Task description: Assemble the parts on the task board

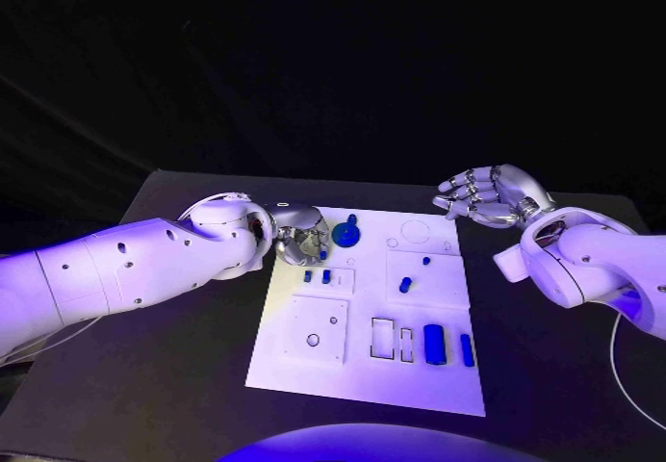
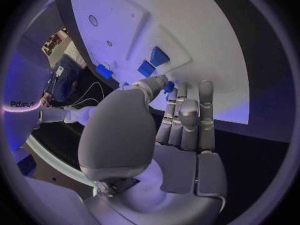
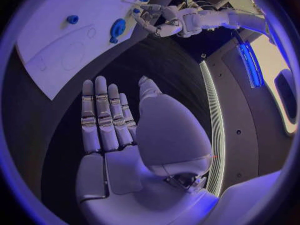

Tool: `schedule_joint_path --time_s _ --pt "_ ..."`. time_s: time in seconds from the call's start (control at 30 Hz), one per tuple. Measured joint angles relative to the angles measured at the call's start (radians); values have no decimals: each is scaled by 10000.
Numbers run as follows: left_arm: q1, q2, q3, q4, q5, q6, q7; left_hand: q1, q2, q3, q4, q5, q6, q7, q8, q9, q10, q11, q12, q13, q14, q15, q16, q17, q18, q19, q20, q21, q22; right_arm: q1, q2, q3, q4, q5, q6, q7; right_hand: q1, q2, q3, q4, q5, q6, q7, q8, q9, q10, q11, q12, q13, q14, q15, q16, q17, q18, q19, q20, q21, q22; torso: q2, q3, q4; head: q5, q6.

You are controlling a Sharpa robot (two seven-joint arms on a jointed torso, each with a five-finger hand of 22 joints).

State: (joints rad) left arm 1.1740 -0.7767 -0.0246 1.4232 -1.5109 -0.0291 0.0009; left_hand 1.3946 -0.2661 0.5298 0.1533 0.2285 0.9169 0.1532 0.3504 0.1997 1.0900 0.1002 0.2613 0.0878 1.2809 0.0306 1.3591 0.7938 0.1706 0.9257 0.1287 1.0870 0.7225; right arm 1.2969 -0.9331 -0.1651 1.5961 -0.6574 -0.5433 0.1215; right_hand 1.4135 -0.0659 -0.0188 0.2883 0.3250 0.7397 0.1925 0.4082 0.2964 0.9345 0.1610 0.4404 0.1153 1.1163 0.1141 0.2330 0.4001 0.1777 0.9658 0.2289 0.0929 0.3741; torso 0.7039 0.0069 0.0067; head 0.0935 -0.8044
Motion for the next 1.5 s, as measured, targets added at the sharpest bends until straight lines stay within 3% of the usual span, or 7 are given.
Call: schedule_joint_path --time_s 0.63,0.87,1.07,1.2,1.23,1.33,1.5 --pt "-2 -12 0 -40 -1 -17 -6 0 0 0 0 0 1 0 -37 14 1 -1 0 29 0 0 0 -74 0 0 -1 0 -25 -4 -2 -1 -6 0 -12 0 0 0 0 0 0 0 0 0 0 0 0 0 -20 -37 37 -40 -10 0 -36 36 0 -19 2 2 1 -12 -9" --pt "-3 -12 0 -65 3 -32 -22 0 0 0 0 0 -313 83 -357 -46 -109 35 0 104 -37 37 0 -150 0 -36 36 -75 -60 -6 -9 -1 -10 0 -45 10 2 -2 43 -43 0 0 0 0 -16 0 0 0 -73 -37 37 -119 -43 0 -36 36 -65 -69 5 4 3 -13 -9" --pt "-3 -19 0 -163 6 -97 -40 0 0 -27 27 0 -663 126 -616 -135 -144 72 51 154 -37 37 0 -176 0 -36 36 -75 -75 -6 -21 -1 -59 -50 1 -2 665 -314 382 -177 0 121 21 28 -67 6 1 -103 -374 -12 12 -288 -143 0 -35 35 -100 -258 5 3 -1 -14 -8" --pt "-5 -75 23 -212 36 -205 -41 62 -19 -76 16 0 -892 122 -788 -192 -301 72 51 173 -105 57 -46 -333 0 -67 66 -118 -141 -6 -71 -1 -79 -251 166 -69 1159 -737 1021 -56 0 596 75 49 -216 559 -186 -401 -523 739 -284 -80 -73 0 560 -231 146 -276 1 1 -3 -22 -3" --pt "-5 -107 35 -214 60 -240 -41 84 4 -127 26 0 -987 125 -849 -207 -473 108 16 168 -200 91 -102 -475 1 -114 114 -179 -212 -6 -96 -1 -83 -324 222 -94 1268 -847 1281 -7 0 806 72 -81 -299 769 -249 -549 -524 1016 -375 47 6 -1 786 -345 286 -250 0 1 -3 -24 -2" --pt "-5 -249 90 -215 176 -375 -39 175 9 -153 12 0 -1058 126 -897 -220 -701 198 -59 128 -237 129 -117 -597 0 -143 143 -192 -248 -5 -197 -1 -105 -635 455 -199 1371 -1089 1830 -10 -636 1270 -13 -376 -459 1188 -387 -936 -524 1680 -592 393 284 -1 1299 -576 642 -113 -9 1 -3 -27 -1" --pt "5 -568 214 -147 747 -604 -13 256 96 -194 -29 39 -1058 126 -897 -218 -1005 288 -154 58 -322 214 -155 -815 0 -179 179 -192 -249 5 -347 2 -83 -1618 1026 -478 1558 -1417 2464 -96 -701 1843 -217 -622 -589 1884 -643 -1370 -519 2824 -955 1264 953 -1 2172 -1023 1508 400 -18 3 -9 -40 18"
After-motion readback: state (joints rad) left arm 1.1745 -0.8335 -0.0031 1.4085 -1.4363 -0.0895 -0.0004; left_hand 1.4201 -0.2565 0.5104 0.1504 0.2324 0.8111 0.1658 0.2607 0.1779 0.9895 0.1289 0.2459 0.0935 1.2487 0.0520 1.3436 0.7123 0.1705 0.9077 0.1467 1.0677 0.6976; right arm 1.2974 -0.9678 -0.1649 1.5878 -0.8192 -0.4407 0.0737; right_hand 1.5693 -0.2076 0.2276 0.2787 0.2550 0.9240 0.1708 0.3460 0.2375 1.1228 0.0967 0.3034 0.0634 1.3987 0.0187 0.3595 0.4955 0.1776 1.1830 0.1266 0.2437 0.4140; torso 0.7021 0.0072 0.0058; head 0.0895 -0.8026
